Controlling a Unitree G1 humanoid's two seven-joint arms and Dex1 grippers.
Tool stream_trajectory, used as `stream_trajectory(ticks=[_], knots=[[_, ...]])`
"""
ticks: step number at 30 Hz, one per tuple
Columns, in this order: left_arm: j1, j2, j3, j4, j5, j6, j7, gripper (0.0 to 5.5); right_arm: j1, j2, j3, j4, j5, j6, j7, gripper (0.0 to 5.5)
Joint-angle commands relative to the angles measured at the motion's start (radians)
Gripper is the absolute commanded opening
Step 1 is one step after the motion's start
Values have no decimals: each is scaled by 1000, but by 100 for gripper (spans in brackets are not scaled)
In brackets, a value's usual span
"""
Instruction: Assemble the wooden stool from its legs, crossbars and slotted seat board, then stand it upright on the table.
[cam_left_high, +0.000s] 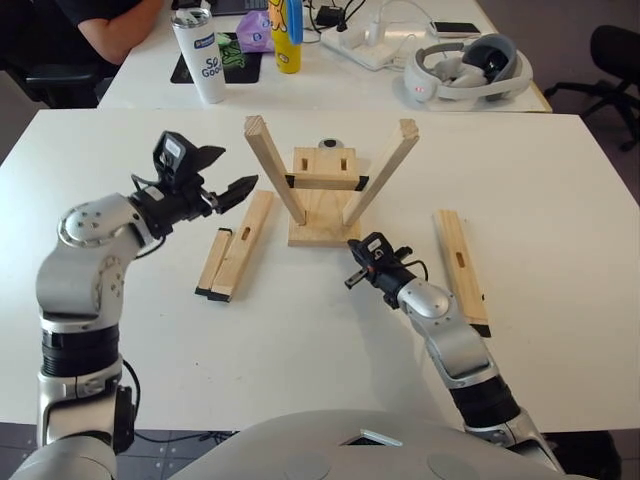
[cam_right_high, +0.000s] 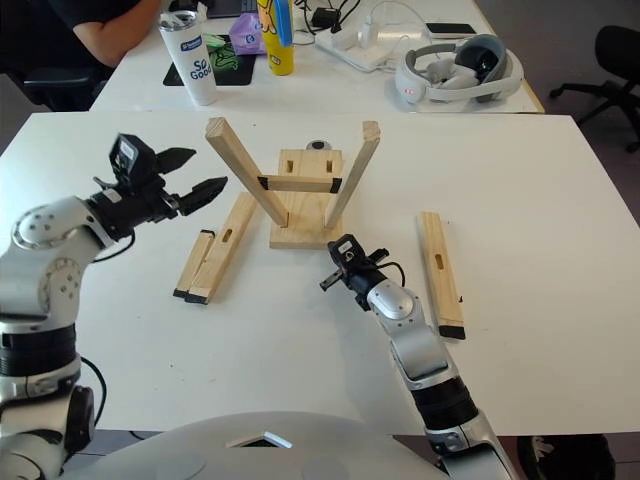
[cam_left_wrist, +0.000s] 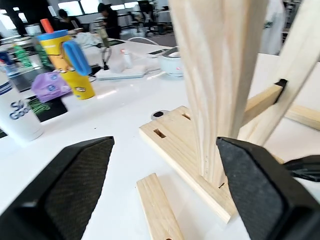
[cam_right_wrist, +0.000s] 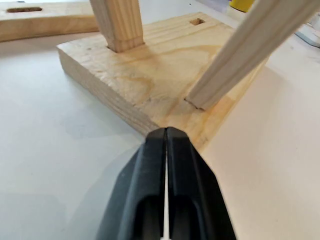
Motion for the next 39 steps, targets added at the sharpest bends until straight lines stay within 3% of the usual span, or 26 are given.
stream_trajectory(ticks=[1, 4, 7, 12, 17, 21, 28, 34, 39], knots=[[97, -108, -17, -97, 58, -50, 164, 379, 21, -4, 7, 5, -20, 45, -3, 0], [179, -216, -36, -183, 130, -162, 311, 379, 50, -39, -21, -73, 28, -9, 62, 0], [231, -284, -72, -205, 166, -253, 376, 338, 65, -51, -53, -105, 75, -84, 104, 0], [181, -311, -28, -173, 195, -342, 448, 261, 10, 49, -87, -80, 134, -162, 64, 0], [25, -286, 9, -129, 207, -374, 485, 187, -96, 195, -111, 177, 115, -215, -66, 0], [-88, -290, -12, -126, 144, -301, 464, 118, -146, 229, -119, 380, 75, -204, -131, 0], [-376, -283, 36, -129, -39, -20, 506, 5, -141, 216, -81, 487, 26, -122, -124, 0], [-582, -260, 34, -33, -95, 150, 527, 2, -142, 225, -50, 506, 16, -114, -118, 0], [-514, -249, -94, 89, -45, 258, 510, 2, -142, 235, -39, 499, 8, -112, -113, 0]])
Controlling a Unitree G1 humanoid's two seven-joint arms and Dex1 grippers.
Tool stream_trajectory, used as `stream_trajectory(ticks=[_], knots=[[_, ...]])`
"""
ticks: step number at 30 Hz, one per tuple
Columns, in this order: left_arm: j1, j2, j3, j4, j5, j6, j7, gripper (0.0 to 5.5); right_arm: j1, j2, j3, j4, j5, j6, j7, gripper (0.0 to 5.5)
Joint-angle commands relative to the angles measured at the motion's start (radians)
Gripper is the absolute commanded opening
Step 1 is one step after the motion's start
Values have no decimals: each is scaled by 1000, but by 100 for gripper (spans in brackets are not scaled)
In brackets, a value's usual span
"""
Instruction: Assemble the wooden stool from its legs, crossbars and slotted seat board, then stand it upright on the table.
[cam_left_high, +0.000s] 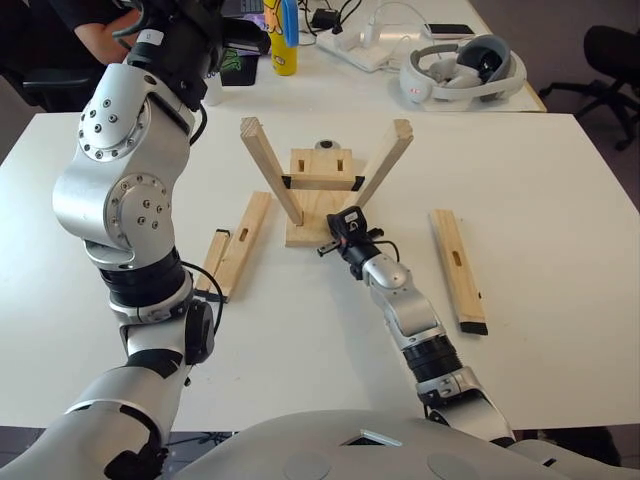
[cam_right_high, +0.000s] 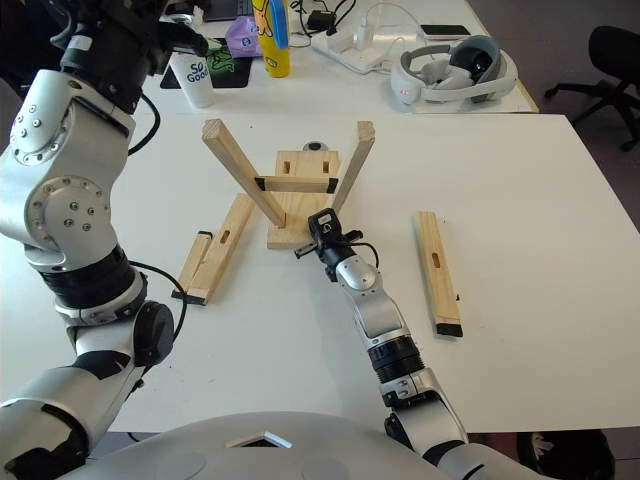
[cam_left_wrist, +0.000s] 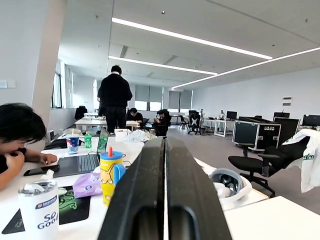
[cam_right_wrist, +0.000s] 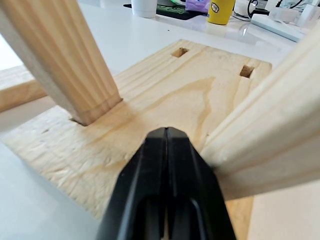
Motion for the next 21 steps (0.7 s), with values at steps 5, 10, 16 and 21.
stream_trajectory(ticks=[5, 10, 16, 21], knots=[[150, -8, -190, 204, 79, 173, -11, 2, 56, 4, 45, 103, -26, 121, 32, 0], [36, -29, -155, 151, 96, 72, -3, 2, 48, 6, 46, 128, -28, 119, 32, 0], [-161, 75, -56, -22, 249, -225, 70, 2, 47, 0, 48, 137, -28, 116, 35, 0], [-43, 104, -207, 58, 303, -64, 6, 2, 54, -3, 53, 131, -29, 119, 38, 0]])
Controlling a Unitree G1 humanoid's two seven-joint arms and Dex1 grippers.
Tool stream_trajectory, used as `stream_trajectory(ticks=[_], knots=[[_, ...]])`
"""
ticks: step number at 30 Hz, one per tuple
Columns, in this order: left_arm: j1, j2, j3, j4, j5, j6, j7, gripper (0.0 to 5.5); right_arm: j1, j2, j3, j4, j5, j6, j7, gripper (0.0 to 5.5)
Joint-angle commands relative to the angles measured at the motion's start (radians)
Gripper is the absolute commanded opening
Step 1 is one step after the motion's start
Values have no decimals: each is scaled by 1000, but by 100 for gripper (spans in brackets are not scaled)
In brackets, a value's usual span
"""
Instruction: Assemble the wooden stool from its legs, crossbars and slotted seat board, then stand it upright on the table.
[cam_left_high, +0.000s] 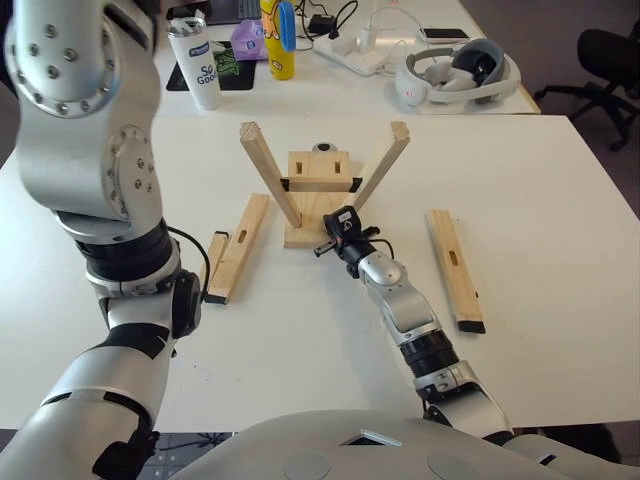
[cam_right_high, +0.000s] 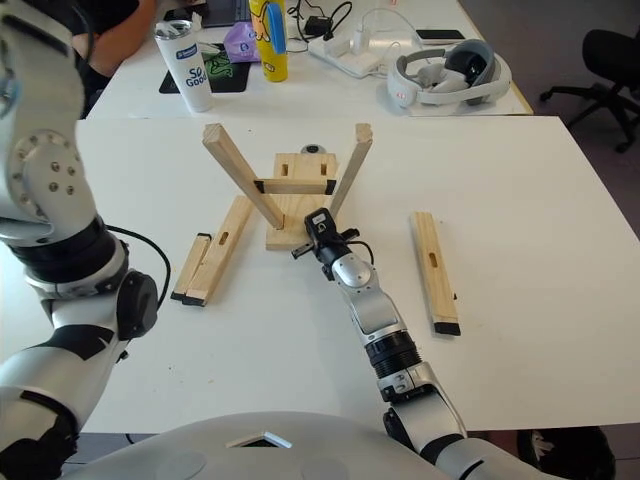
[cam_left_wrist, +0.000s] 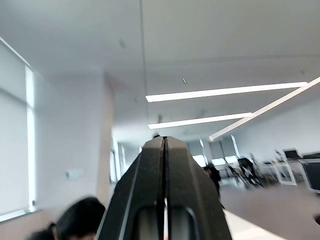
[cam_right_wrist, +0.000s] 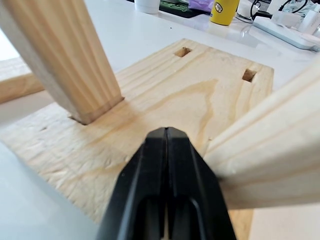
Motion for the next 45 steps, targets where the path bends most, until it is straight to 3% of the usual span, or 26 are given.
stream_trajectory(ticks=[1, 5, 7, 11, 17, 20, 23, 25, 33, 35, 38, 45], knots=[[205, -52, -155, 151, -39, 273, -79, 2, 85, -6, 40, 92, -14, 105, 37, 0], [377, -73, -267, 220, -76, 402, -161, 2, 69, -1, 58, 112, -19, 99, 51, 0], [373, -87, -252, 204, -63, 395, -144, 2, 63, -2, 62, 116, -21, 98, 55, 0], [290, -130, -157, 168, -22, 219, -65, 2, 60, -5, 54, 122, -24, 94, 56, 0], [273, -103, -95, 96, 112, -5, 41, 2, 60, 2, 48, 127, -25, 88, 51, 0], [352, -84, -51, -38, 171, -94, 73, 2, 68, 1, 38, 87, -12, -53, 52, 0], [496, -97, -24, -134, 183, -92, 71, 2, 136, -23, 39, -131, 47, -212, 117, 0], [586, -115, -13, -179, 179, -73, 67, 2, 182, -59, 61, -303, 62, -215, 165, 0], [892, -191, -1, -404, 183, 51, 76, 2, 359, -262, -63, -903, 251, 140, 291, 0], [935, -210, 16, -429, 178, 81, 82, 2, 451, -287, -127, -954, 299, 215, 273, 0], [920, -218, 6, -417, 176, 107, 77, 2, 467, -231, -217, -987, 312, 280, 153, 0], [832, -229, -33, -304, 152, 134, 46, 2, 247, -89, -376, -943, 184, 321, -193, 0]])
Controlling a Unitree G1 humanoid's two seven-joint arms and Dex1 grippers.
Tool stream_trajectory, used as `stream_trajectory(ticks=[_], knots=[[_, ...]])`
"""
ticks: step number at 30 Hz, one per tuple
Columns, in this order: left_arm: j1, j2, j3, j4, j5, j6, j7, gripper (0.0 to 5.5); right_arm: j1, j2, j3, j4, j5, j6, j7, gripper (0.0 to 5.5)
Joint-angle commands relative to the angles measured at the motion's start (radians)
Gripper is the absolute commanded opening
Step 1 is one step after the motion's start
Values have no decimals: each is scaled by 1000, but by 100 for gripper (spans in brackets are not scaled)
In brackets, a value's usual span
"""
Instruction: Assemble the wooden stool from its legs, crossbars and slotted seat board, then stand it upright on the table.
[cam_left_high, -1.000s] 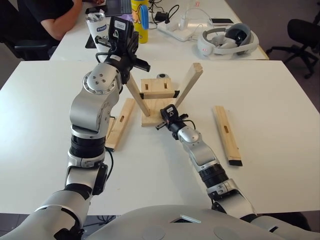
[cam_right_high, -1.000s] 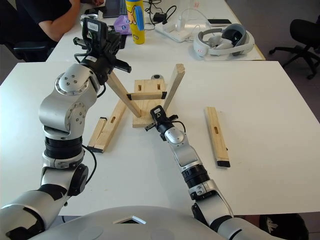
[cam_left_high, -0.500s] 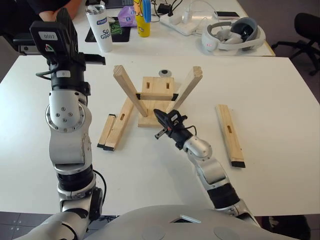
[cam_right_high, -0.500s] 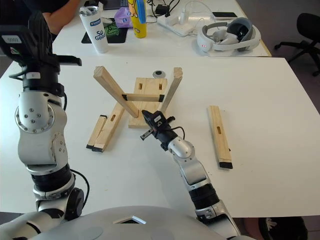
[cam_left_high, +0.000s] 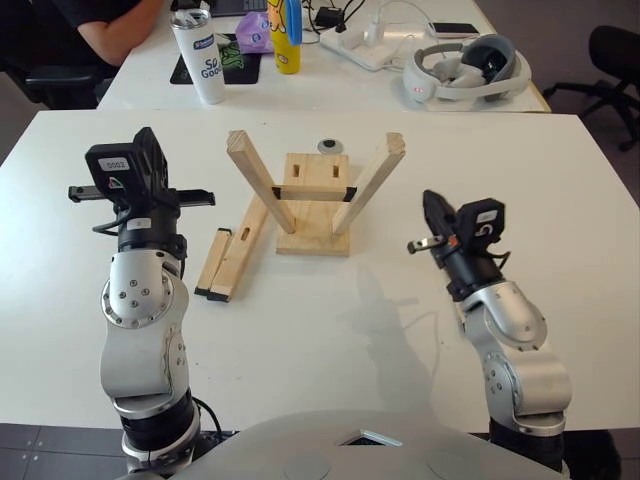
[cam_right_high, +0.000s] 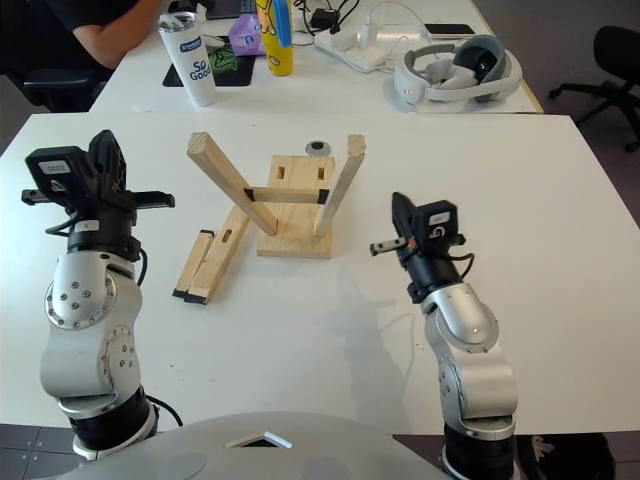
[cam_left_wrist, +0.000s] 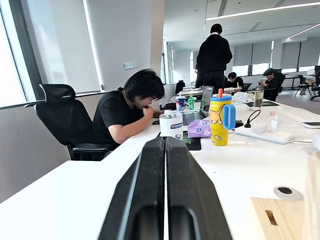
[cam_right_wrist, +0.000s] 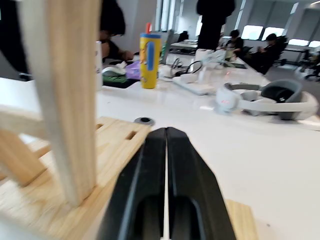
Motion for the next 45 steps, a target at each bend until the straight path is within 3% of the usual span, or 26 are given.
stream_trajectory(ticks=[1, 7, 8, 11, 12, 21, 26, 28, 30, 34, 40, 45], knots=[[-61, 3, -13, 58, -3, 19, -12, 2, -134, 78, -43, 30, -43, 44, -139, 0], [-59, 17, 5, 66, 13, -2, -14, 2, -182, 130, -23, 24, -31, 69, -179, 0], [-64, 6, -30, 76, -21, 3, -48, 2, -196, 135, 16, 27, -10, 67, -149, 0], [-80, 33, -243, 103, -66, 53, -178, 2, -229, 57, 282, 17, -14, 48, 22, 0], [-81, 35, -277, 104, -67, 78, -188, 2, -224, 52, 304, 29, -28, 62, 22, 0], [-46, 57, -129, 167, 41, 194, -67, 2, -172, 35, 124, 131, -134, 171, -122, 0], [-47, 52, -4, 147, 88, 121, 21, 2, -179, 62, 21, 134, -139, 134, -167, 0], [-81, 60, -38, 130, 100, 46, 13, 2, -206, 73, 37, 125, -124, 77, -147, 0], [-122, 71, -145, 141, 95, 8, -50, 2, -238, 63, 124, 121, -125, 20, -86, 0], [-128, 83, -345, 203, 86, 80, -160, 2, -224, 15, 293, 173, -167, 46, 1, 0], [4, 113, -203, 243, 100, 245, -136, 2, -159, -9, 197, 255, -170, 173, -21, 0], [72, 94, -257, 287, 71, 250, -177, 2, -143, -21, 229, 367, -157, 136, 43, 0]])
